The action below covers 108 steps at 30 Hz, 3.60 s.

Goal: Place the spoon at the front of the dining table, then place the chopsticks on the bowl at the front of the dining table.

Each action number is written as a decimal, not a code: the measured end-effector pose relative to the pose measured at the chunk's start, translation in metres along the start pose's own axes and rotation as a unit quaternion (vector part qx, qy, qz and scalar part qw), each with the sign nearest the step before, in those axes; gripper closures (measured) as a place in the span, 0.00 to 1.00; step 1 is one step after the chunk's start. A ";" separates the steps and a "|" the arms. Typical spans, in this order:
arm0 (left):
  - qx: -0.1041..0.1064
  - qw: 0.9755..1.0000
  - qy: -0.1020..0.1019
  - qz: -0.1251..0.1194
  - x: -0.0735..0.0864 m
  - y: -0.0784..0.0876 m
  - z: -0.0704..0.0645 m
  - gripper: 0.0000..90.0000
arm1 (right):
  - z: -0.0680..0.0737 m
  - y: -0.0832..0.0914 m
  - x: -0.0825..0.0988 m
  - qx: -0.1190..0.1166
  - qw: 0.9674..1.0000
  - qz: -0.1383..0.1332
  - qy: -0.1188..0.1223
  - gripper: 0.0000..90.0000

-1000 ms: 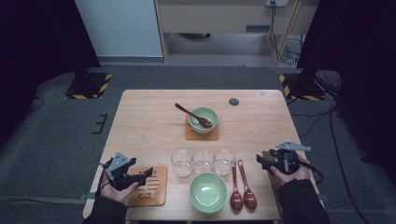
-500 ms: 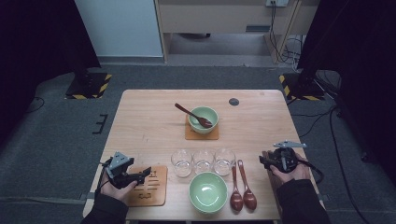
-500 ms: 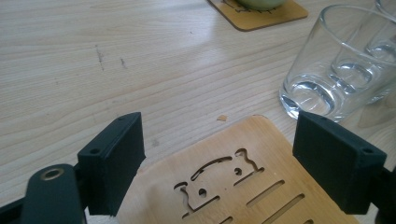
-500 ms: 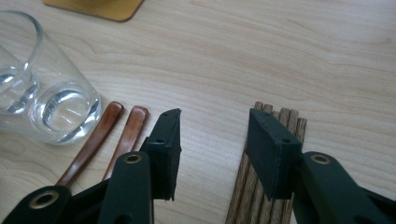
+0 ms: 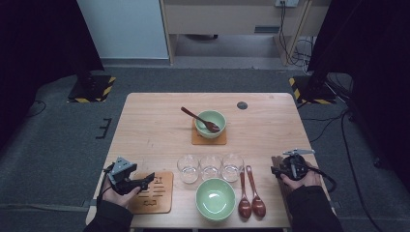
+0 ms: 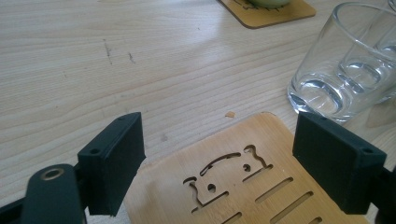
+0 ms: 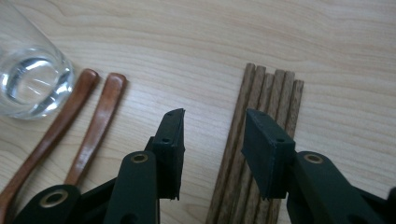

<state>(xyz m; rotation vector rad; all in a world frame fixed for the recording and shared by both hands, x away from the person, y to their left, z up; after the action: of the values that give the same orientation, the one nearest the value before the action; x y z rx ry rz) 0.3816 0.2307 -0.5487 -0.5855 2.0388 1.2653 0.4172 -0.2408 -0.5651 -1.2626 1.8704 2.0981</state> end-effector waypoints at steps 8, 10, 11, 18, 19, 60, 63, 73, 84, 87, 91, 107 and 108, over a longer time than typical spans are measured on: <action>-0.001 1.000 0.000 0.006 0.002 -0.001 -0.001 0.18 | 0.000 -0.004 0.009 -0.003 1.000 0.026 0.005 0.66; -0.001 1.000 -0.002 0.008 0.002 -0.002 -0.001 0.18 | -0.001 -0.006 0.011 -0.003 0.999 0.034 0.007 0.66; -0.002 1.000 -0.003 0.009 0.003 -0.002 -0.001 0.18 | -0.001 -0.006 0.012 -0.004 0.999 0.036 0.006 0.66; -0.002 1.000 -0.001 0.012 0.003 -0.003 0.001 0.18 | 0.001 -0.008 0.015 -0.012 0.999 0.044 0.003 0.67; -0.002 1.000 -0.001 0.013 0.003 -0.003 0.001 0.18 | 0.001 -0.008 0.015 -0.014 0.999 0.045 0.002 0.67; -0.001 1.000 -0.005 0.015 0.004 -0.004 -0.001 0.18 | 0.013 -0.012 0.020 -0.033 0.997 0.067 0.013 0.71; -0.001 1.000 -0.005 0.015 0.004 -0.004 -0.001 0.18 | 0.013 -0.012 0.021 -0.033 0.997 0.071 0.018 0.73; -0.001 1.000 -0.005 0.016 0.004 -0.004 -0.001 0.18 | 0.013 -0.012 0.023 -0.027 0.996 0.084 0.025 0.77; -0.001 1.000 -0.005 0.016 0.004 -0.004 -0.001 0.18 | 0.015 -0.014 0.026 -0.017 0.994 0.100 0.046 0.83; -0.001 1.000 -0.005 0.016 0.004 -0.004 -0.001 0.18 | 0.015 -0.014 0.026 -0.016 0.994 0.101 0.048 0.84; -0.002 1.000 -0.006 0.016 0.004 -0.004 -0.001 0.18 | 0.015 -0.014 0.026 -0.011 0.994 0.101 0.051 0.85; -0.002 1.000 -0.006 0.017 0.004 -0.004 -0.001 0.18 | 0.017 -0.015 0.024 -0.005 0.995 0.096 0.040 0.92; -0.002 1.000 -0.006 0.017 0.004 -0.004 -0.001 0.18 | 0.017 -0.015 0.024 -0.006 0.995 0.096 0.040 0.92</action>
<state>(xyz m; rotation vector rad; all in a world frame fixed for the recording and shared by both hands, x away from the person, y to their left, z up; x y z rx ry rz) 0.3815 0.2282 -0.5541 -0.5454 2.0448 1.2890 0.4005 -0.2335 -0.5930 -1.2318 2.0932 2.1817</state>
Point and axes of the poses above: each handheld gripper's, and its own axes: y roughly backward along the jaws, x roughly out of its underside, z roughly to its left, the point moved 10 cm from there along -y, roughly forward along the jaws, and after that the axes turned 14 degrees about y, right-handed, at the moved point
